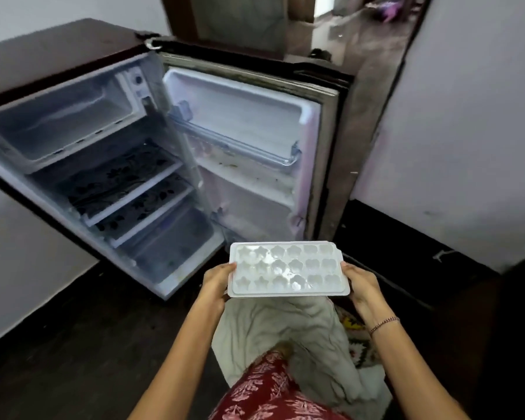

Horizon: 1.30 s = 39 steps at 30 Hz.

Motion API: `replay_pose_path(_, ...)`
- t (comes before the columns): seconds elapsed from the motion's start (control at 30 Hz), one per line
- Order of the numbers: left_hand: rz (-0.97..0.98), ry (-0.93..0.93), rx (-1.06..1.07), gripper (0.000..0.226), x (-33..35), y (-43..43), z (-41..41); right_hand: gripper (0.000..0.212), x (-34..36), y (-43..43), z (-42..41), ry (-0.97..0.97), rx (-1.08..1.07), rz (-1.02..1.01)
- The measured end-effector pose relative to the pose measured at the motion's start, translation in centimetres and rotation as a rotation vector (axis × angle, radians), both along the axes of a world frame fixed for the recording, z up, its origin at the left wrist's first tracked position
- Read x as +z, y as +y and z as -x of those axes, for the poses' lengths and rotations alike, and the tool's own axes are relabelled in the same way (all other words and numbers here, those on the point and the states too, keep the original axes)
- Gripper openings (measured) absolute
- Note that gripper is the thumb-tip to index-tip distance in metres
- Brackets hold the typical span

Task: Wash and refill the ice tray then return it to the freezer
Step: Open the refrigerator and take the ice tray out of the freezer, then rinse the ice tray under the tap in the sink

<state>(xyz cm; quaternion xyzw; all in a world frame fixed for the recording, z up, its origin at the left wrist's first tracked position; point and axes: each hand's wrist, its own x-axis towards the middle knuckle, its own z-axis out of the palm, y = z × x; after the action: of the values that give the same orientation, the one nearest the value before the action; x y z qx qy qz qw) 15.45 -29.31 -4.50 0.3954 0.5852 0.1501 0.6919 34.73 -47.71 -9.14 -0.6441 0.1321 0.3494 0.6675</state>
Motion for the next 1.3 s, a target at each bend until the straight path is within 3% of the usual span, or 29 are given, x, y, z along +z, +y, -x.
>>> replay_pose_path(0.23,-0.035,0.056,-0.332,0.002,-0.6,-2.4,-9.2,0.006,0.2,-5.9,-3.3,-0.063,-0.227,0.076)
replay_pose_path(0.37,-0.066,0.078,-0.519,0.02,-0.9,-4.0,-15.1,0.025,0.3,-9.1,-5.1,-0.058,-0.347,0.138)
replay_pose_path(0.47,-0.122,0.046,-0.635,0.027,-1.2,-5.4,-19.2,0.025,0.5,-10.8,-6.5,-0.093,-0.448,0.187)
replay_pose_path(0.7,-0.138,-0.012,-0.918,0.018,-1.3,-9.1,-26.8,0.038,1.9,-15.6,-8.5,-0.162,-0.711,0.282)
replay_pose_path(1.3,-0.051,-0.161,-1.322,0.03,-0.7,-28.1,-42.9,0.032,3.4,-32.6,-10.5,-0.167,-1.154,0.232)
